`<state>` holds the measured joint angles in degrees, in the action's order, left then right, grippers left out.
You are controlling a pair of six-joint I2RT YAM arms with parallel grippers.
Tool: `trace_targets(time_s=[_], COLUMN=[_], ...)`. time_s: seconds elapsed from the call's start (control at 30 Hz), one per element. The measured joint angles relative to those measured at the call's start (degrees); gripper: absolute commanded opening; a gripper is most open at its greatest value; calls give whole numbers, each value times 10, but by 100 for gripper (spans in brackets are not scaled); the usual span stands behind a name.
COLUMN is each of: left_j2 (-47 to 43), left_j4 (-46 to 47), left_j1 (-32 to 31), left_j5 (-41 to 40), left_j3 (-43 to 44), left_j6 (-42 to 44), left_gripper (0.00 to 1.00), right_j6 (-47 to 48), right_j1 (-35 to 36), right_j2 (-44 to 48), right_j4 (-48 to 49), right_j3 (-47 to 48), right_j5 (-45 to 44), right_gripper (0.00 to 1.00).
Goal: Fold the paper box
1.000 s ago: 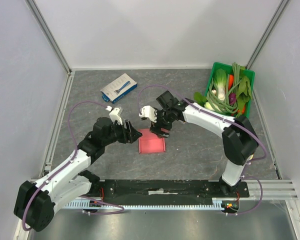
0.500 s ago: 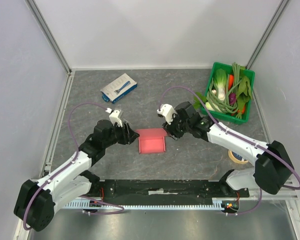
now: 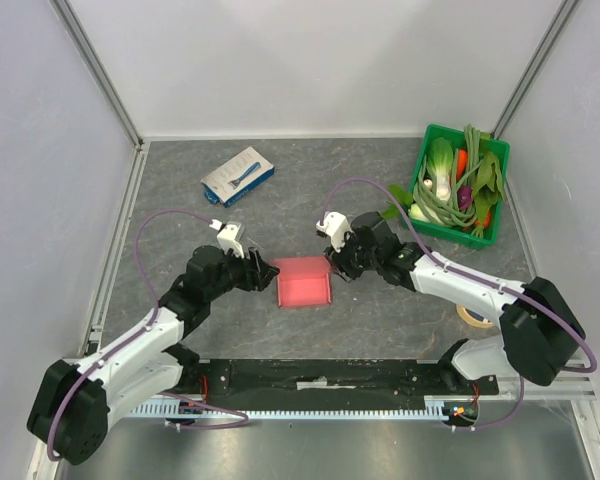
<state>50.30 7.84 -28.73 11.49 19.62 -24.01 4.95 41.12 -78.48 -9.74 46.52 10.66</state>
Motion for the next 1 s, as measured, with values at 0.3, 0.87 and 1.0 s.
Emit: trace_targets(time_s=[0.3,0.87,1.0], left_j2=[59,93,93], left_j4=[19,68,68], left_j1=[0,1,1], left_j5=[-2,37,39], left_j3=[4,4,4], left_j6=[12,45,45], left_gripper=[67,40,46], right_j6=[7,23,23], right_j1=[0,-9,-9], right_j2=[-12,-21,-22], right_j4=[30,41,41], right_j3=[0,0,0], right_j5=[16,42,41], right_gripper=[29,0,0])
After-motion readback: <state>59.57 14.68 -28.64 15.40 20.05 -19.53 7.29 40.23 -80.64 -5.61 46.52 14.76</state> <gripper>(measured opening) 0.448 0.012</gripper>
